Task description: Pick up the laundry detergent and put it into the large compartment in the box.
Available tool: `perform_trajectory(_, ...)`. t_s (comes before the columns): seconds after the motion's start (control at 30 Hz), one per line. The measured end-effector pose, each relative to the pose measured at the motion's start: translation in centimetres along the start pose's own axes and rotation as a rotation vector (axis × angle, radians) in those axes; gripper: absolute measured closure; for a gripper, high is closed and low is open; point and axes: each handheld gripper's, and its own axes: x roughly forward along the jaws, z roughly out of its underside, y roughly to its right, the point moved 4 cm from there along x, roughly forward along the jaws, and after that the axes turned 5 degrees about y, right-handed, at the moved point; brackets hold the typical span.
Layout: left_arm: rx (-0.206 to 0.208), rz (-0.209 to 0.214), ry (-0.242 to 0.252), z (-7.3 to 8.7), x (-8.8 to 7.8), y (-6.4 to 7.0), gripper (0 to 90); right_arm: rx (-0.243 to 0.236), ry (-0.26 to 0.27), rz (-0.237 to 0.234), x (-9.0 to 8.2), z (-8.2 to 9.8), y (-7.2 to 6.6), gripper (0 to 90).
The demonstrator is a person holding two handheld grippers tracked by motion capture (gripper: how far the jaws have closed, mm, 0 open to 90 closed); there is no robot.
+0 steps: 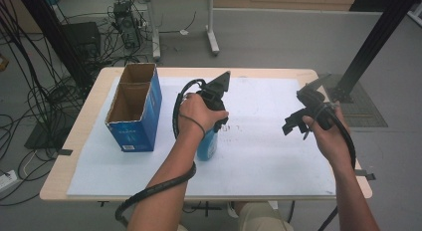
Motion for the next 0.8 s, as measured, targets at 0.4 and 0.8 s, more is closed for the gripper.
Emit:
perform_trajectory(0.4, 0.011, 0.020, 0.029, -0.2, -6.3, -1.4, 37.7, -0.002, 0.001, 0.000, -0.3, 0.2, -0.1, 8.2)
perform_trajectory(0.8, -0.034, 0.017, 0.070, 0.0, -14.0, -4.2, 37.7, -0.017, 0.014, -0.002, -1.2, 0.3, -0.5, 8.2)
